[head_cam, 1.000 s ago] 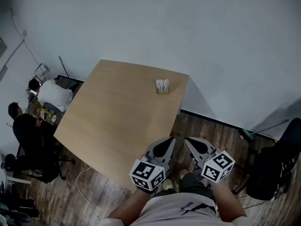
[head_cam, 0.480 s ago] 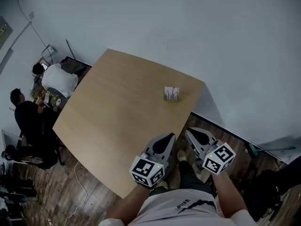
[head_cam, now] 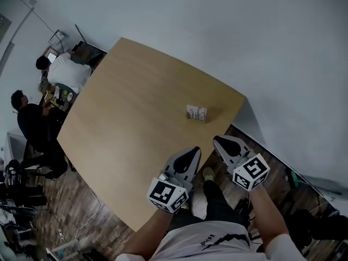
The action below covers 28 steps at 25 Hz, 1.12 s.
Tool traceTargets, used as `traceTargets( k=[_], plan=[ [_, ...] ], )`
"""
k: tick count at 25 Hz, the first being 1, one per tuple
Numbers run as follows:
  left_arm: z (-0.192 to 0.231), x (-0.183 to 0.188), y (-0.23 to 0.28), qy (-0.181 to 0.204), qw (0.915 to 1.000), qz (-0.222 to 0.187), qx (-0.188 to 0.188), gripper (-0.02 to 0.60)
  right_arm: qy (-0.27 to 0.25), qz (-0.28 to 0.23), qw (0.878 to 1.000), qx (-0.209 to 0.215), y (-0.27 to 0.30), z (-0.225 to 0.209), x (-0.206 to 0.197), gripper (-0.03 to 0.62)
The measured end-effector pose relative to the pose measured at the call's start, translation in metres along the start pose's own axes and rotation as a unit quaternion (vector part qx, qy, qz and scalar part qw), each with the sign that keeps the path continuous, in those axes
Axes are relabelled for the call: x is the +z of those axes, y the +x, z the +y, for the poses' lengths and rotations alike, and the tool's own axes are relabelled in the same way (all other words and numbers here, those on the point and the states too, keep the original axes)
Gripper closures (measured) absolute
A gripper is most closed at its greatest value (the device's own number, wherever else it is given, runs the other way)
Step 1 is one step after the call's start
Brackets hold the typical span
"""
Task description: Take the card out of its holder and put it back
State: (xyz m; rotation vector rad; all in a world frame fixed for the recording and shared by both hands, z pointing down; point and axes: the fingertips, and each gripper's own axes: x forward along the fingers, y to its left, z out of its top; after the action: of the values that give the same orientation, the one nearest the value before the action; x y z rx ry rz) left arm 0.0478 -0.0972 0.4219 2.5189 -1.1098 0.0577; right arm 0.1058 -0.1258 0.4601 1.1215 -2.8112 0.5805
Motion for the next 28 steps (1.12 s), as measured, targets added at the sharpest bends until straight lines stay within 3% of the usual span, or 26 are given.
traceTargets(
  k=[6, 14, 28],
  plan=[
    [0.033, -0.027, 0.038, -0.010, 0.9996, 0.015, 0.024, 0.569, -0.001, 0.037, 0.999, 0.009, 0.041, -0.063, -0.042, 0.582],
    [0.061, -0.051, 0.066, -0.025, 0.9986, 0.028, 0.036, 0.569, -0.028, 0.076, 0.997, 0.017, 0.081, -0.105, -0.076, 0.539],
    [0.091, -0.076, 0.088, -0.045, 0.9971, 0.037, 0.048, 0.569, -0.051, 0.108, 0.991, 0.057, 0.133, -0.119, -0.108, 0.502]
  ],
)
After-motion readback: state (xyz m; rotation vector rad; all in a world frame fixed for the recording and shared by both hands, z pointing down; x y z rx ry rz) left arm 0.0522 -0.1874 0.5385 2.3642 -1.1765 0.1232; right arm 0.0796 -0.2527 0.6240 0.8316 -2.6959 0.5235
